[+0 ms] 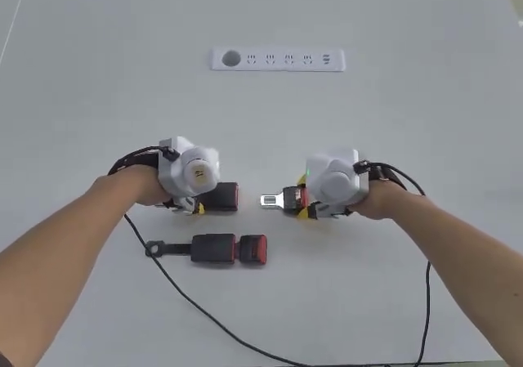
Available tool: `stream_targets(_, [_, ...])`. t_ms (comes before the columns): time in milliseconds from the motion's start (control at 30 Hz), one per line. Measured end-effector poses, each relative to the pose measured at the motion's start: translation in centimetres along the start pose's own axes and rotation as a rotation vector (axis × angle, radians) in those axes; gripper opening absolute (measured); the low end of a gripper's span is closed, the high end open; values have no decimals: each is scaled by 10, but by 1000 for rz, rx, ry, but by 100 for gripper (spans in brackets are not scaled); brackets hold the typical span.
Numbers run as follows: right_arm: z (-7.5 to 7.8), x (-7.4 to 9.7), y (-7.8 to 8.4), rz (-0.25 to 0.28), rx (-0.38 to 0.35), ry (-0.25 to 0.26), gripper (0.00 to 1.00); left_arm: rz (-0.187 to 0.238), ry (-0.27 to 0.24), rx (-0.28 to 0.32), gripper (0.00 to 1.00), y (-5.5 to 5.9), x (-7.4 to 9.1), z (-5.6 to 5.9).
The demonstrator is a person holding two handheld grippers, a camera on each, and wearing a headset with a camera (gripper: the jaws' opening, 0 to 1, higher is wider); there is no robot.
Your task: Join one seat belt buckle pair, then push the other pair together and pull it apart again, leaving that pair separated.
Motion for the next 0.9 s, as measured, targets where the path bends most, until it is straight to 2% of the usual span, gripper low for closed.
stream_targets(167, [0,3,8,-13,-7,0,30,-4,-3,-10,31,0,-2,-1])
stream_targets(433, [2,7,21,-31,-6,6,31,14,-3,-15,31,-1,-3,-1])
stream_targets(633, [1,8,21,-32,12,13,32,10,-4,-19,32,-2,-2,-1])
stream_targets(900, [0,8,19,-46,22,21,37,34,-6,20,32,-2,0,0])
Point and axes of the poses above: the centre of the closed fingertips' face, and the gripper's own axes: x roughly backward along the fingers, z roughly to its right, y roughly out of its underside, the point moved 3 cm from there along x, roughly backward along the fingers, and after that the axes turned 14 degrees about -z, right-handed, at the moved point
